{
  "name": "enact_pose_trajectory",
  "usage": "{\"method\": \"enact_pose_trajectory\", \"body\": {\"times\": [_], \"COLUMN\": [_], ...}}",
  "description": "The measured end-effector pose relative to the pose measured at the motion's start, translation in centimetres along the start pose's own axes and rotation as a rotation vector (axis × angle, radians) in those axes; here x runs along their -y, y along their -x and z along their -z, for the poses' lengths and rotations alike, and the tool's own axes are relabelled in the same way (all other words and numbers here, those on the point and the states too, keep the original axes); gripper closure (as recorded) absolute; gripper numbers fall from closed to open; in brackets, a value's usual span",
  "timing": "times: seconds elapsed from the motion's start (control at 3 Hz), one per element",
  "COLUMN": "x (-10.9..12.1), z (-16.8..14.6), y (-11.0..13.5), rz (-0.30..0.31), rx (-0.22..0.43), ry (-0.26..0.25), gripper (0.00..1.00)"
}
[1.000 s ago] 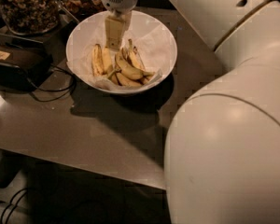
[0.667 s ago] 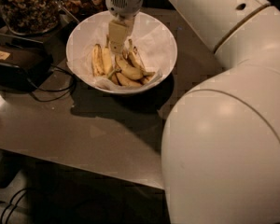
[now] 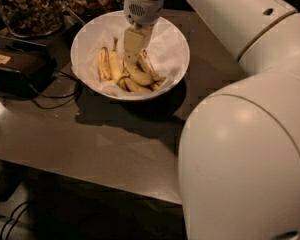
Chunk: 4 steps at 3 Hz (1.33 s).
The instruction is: Pick banana from white bowl
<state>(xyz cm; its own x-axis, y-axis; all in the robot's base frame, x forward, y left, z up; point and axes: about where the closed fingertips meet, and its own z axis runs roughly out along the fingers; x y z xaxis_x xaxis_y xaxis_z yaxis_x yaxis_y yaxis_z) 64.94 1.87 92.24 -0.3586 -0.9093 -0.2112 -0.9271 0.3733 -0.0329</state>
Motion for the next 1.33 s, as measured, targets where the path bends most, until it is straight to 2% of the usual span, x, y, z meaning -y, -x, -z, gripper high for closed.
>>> {"method": "enact_pose_trajectory", "body": {"times": [0.67,1.33], "x": [-0.3,-1.1], "z": [-1.5,-3.1], "y": [-1.0,-1.3], "rz": [-0.043,-0.058], "rx": [-0.014,-0.039], "ry": [0.044,0.088], "gripper": [0.43,0.43]}}
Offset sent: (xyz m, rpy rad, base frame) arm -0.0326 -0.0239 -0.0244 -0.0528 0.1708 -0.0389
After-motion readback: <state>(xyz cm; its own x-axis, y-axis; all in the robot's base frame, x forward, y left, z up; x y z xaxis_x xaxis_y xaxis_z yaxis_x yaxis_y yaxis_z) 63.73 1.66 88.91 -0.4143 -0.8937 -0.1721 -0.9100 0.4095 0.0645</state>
